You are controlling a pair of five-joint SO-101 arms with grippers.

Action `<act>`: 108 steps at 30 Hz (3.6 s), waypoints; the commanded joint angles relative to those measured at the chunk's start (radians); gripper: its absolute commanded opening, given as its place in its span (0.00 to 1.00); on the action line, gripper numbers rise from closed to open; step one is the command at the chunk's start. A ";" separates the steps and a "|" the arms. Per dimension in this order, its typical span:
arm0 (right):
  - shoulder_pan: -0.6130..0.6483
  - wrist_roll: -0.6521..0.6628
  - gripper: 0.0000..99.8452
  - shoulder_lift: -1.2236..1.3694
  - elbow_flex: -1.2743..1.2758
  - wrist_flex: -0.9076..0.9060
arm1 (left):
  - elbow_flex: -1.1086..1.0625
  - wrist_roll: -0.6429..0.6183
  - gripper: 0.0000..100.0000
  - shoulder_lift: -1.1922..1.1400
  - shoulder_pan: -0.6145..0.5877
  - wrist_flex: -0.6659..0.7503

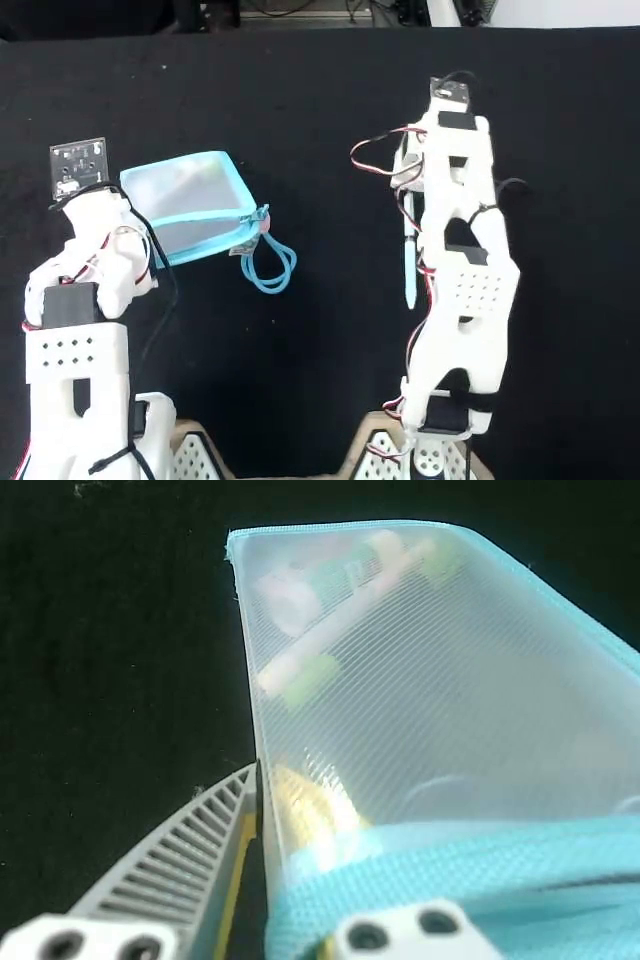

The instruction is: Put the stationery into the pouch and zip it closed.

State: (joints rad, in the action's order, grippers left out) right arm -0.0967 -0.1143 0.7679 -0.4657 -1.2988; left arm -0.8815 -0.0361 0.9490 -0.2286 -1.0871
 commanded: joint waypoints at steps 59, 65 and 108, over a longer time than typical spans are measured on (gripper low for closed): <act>0.216 0.144 0.01 -1.684 1.150 0.327 | -0.004 -0.005 0.04 -0.005 0.016 -0.002; 0.219 0.213 0.01 -1.508 0.931 0.091 | -0.005 -0.005 0.04 -0.005 0.016 0.000; 0.212 0.218 0.12 -0.433 0.567 0.232 | -0.007 -0.005 0.04 -0.005 0.008 -0.005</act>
State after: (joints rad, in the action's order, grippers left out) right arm 0.1089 0.0913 0.3552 0.1757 -1.0411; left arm -0.8815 -0.0361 0.9490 -0.2286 -1.0871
